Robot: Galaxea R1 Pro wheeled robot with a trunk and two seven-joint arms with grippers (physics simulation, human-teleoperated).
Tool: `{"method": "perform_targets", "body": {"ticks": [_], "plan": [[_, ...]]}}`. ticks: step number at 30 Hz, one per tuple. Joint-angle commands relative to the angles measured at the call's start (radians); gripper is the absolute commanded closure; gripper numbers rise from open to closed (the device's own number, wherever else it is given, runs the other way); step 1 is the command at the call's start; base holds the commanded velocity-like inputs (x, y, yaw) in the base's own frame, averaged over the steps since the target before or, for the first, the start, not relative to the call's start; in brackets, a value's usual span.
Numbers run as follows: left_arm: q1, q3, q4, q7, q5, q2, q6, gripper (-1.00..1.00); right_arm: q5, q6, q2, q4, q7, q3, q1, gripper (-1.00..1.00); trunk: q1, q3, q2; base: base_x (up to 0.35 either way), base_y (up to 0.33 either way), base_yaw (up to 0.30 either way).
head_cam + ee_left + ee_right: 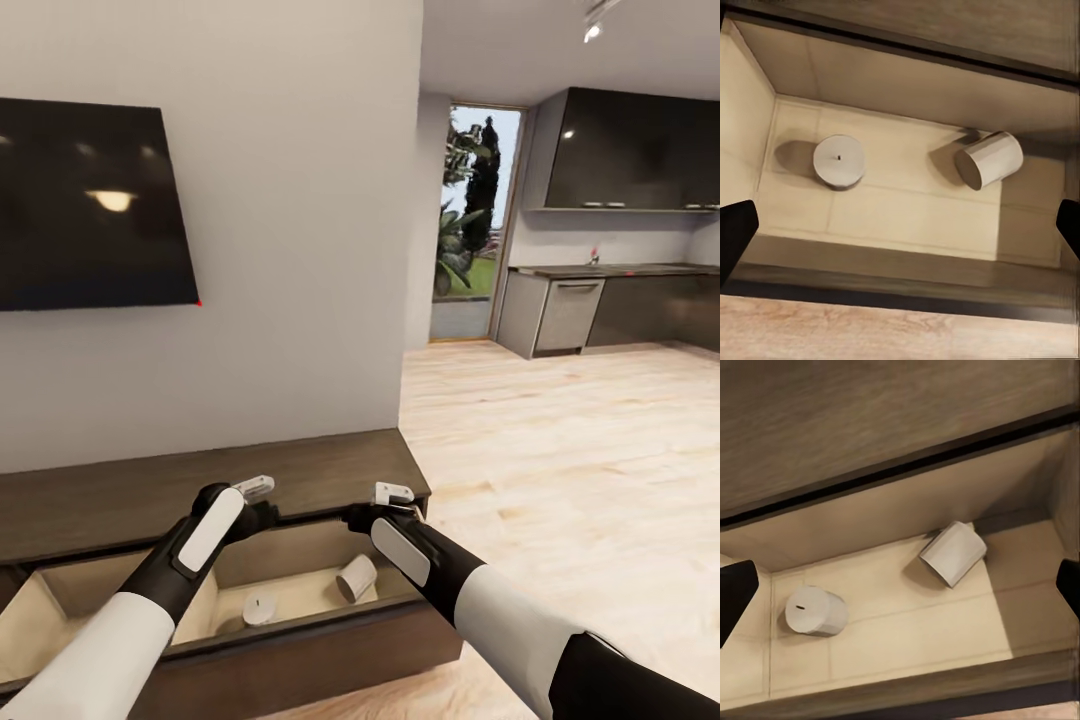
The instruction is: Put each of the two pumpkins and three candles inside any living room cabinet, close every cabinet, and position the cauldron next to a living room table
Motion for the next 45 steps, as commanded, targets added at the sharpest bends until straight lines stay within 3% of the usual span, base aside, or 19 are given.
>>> {"method": "perform_targets", "body": {"ticks": [1, 39, 45], "plan": [[-0.001, -0.003, -0.002, 0.01, 0.01, 0.002, 0.0, -1.0, -0.005, 0.002, 0.0, 0.0, -0.007, 0.005, -0.001, -1.0, 0.0, 0.0, -0.001, 0.0, 0.0, -0.236], [-0.001, -0.01, -0.003, 0.01, 0.01, 0.004, -0.005, -1.0, -0.005, 0.002, 0.0, 0.0, -0.006, 0.005, -0.001, -1.0, 0.0, 0.043, -0.001, -0.01, 0.003, -0.236], [-0.001, -0.013, -0.002, 0.01, 0.01, 0.003, -0.005, -1.0, -0.005, 0.002, -0.001, -0.007, -0.006, 0.005, -0.001, -1.0, 0.0, 0.046, -0.001, -0.079, 0.0, -0.074]]}}
